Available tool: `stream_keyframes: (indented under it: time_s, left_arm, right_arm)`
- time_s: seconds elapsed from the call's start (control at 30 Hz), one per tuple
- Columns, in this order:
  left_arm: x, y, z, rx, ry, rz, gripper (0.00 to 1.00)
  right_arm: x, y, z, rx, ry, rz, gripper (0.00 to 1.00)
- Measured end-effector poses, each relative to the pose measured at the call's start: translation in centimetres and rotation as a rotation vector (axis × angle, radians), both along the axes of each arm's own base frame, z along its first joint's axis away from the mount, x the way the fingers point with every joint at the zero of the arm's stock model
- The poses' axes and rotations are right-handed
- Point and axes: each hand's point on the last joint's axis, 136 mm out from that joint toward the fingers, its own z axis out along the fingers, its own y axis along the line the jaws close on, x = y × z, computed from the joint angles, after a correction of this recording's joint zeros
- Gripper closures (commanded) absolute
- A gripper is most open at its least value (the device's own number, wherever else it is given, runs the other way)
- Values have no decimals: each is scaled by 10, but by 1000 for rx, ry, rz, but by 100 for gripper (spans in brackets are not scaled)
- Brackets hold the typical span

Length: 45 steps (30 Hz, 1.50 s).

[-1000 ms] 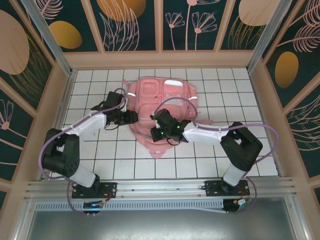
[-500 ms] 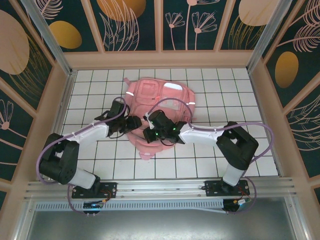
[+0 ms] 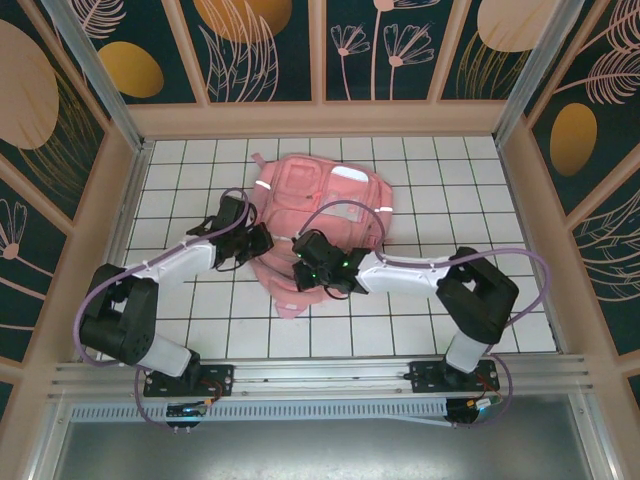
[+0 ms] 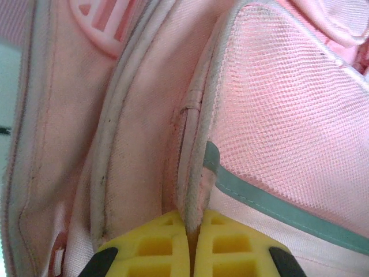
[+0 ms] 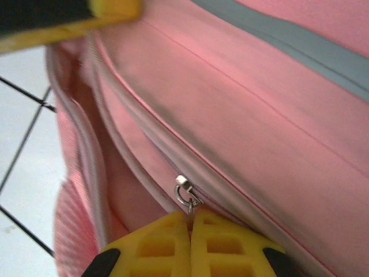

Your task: Pack the student bag

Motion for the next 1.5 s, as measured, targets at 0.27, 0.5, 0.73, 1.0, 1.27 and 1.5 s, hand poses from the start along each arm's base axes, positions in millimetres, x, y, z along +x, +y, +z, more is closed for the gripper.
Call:
stream_keyframes:
  time_s: [0.27,0.5,0.73,1.0,1.27,1.5]
  left_arm:
    - [14,11,-3,70,-47,-110,100]
    - [12,-1,1,89,-104,-279,100]
    - [27,-9,-6,147,-127,-422,100]
    - [42,-15,4,201,-198,-531,100]
    - [44,-9,6,246,-233,-550,71]
    - [58,36,96,357,-492,-327,3]
  right_arm:
    - [-2,-74,-9,-150,9,-140,100]
    - [18,-119,5,-60,1,-184,100]
    - [23,-120,9,-73,-54,-53,100]
    - [58,-142,-11,-96,8,-129,91]
    - [77,-171,-17,-53,68,-273,11]
    - [94,-232,46,34,-145,-492,1]
